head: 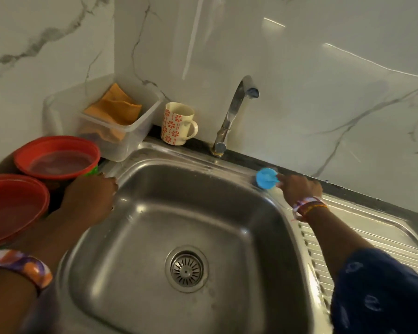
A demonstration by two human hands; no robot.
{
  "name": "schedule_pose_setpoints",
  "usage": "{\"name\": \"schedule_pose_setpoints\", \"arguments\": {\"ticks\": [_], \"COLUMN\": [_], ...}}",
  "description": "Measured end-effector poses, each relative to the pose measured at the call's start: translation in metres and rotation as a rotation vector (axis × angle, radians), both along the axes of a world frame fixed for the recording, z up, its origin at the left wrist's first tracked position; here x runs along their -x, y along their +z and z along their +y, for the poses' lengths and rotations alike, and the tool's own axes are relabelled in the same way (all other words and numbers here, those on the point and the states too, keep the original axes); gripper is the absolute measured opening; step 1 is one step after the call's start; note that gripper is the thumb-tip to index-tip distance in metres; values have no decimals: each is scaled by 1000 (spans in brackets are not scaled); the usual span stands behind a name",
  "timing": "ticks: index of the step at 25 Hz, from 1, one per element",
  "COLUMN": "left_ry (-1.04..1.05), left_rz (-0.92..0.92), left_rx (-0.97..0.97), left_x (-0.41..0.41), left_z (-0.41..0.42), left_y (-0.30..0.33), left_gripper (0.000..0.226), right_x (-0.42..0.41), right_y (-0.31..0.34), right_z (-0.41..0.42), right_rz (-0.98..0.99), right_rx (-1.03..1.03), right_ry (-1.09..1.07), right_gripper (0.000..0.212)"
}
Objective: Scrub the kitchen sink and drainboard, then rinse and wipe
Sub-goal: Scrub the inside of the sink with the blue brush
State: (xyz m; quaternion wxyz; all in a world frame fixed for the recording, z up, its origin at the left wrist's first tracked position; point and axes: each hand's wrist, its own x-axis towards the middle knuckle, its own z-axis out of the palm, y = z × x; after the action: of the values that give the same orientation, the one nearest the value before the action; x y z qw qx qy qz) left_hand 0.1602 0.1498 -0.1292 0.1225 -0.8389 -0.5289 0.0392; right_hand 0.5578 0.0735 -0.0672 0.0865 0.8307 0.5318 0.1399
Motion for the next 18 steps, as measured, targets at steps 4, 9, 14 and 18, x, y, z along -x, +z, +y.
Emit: {"name": "schedule_pose_setpoints", "arguments": {"ticks": [4, 9, 14, 18], "left_ry": [13, 18, 110, 92], "left_rz": [25, 119, 97, 124], "left_rx": [30, 47, 88, 38], "left_x": [-4, -4, -1, -9], "left_z": [-4, 6, 21, 10], "left_y": [4, -2, -17, -9], "left_gripper": [44, 48, 55, 51], "right_x": [-58, 23, 104, 45], "right_y": [11, 6, -14, -9], "right_z": [-37, 4, 56, 27], "right_rz": [-113, -51, 127, 219], "right_rx": [104, 23, -37, -74], "right_ry": [-180, 174, 411, 273], "right_gripper": [33, 33, 32, 33]}}
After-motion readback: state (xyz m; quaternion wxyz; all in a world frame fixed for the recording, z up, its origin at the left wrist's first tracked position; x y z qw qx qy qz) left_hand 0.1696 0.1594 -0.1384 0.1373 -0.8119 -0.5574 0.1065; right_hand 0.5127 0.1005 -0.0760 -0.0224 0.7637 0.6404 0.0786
